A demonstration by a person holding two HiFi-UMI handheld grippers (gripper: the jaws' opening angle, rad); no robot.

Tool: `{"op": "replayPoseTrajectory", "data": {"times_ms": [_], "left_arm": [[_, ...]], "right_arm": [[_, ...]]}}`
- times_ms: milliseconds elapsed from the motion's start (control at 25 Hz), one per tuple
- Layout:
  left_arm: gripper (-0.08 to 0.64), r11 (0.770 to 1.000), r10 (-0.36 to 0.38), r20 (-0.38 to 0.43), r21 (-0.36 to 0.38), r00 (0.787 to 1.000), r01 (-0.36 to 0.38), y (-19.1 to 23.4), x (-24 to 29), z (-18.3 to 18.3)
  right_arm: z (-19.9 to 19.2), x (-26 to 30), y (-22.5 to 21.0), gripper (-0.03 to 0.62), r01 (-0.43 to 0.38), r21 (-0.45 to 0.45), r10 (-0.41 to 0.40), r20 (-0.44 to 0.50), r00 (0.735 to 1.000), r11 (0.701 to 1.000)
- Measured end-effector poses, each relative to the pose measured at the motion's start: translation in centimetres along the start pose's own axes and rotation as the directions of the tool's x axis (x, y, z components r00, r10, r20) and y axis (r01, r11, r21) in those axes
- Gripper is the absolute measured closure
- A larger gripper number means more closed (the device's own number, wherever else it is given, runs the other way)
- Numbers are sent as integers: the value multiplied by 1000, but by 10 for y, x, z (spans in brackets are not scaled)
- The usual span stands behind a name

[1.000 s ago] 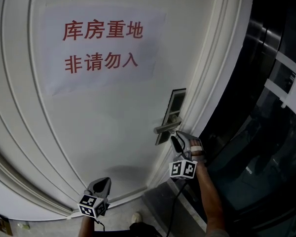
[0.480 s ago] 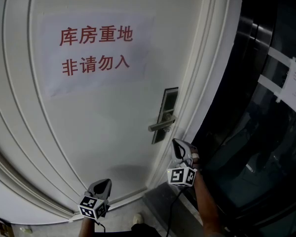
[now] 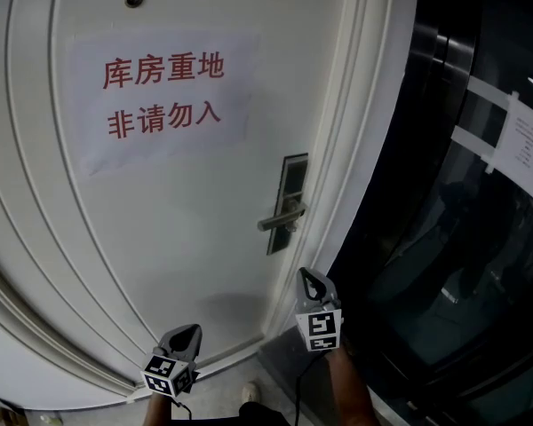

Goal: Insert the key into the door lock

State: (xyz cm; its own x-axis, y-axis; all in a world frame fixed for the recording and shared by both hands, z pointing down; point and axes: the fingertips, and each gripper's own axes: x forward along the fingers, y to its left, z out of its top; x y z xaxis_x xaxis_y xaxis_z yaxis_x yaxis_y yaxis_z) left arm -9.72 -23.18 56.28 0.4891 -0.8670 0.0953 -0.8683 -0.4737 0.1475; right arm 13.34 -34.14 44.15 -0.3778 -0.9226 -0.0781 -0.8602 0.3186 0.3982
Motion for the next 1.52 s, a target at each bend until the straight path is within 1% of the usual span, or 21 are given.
{"op": "replayPoseTrajectory", "data": {"times_ms": [80, 200, 520, 680, 1000, 1240, 1520], "left_arm": [[558, 1000, -4, -2, 2, 1000, 4, -2, -2, 0], [558, 1000, -8, -1, 4, 1000, 8, -5, -7, 0], [558, 1000, -25, -10, 8, 1000, 26, -15, -14, -4], [558, 999, -32, -7, 13, 999, 32, -18, -15, -3], [558, 999, -34, -6, 17, 999, 34, -20, -22, -3], [558, 999, -28, -2, 23, 1000, 28, -17, -29, -1], [558, 1000, -18, 0, 19, 1000, 18, -13, -34, -1]], "right_arm": [[-6, -8, 3, 591, -9, 89, 9, -2, 1000, 996], [-14, -21, 9, 591, -17, 165, 19, -7, 1000, 986], [-37, -55, 44, 591, -26, 258, 40, -50, 998, 966], [-44, -69, 54, 591, -22, 300, 43, -64, 997, 954], [-51, -96, 63, 591, -26, 333, 55, -79, 995, 943], [-59, -115, 78, 591, -24, 353, 65, -106, 992, 935], [-72, -127, 102, 591, -53, 365, 108, -133, 985, 929]]}}
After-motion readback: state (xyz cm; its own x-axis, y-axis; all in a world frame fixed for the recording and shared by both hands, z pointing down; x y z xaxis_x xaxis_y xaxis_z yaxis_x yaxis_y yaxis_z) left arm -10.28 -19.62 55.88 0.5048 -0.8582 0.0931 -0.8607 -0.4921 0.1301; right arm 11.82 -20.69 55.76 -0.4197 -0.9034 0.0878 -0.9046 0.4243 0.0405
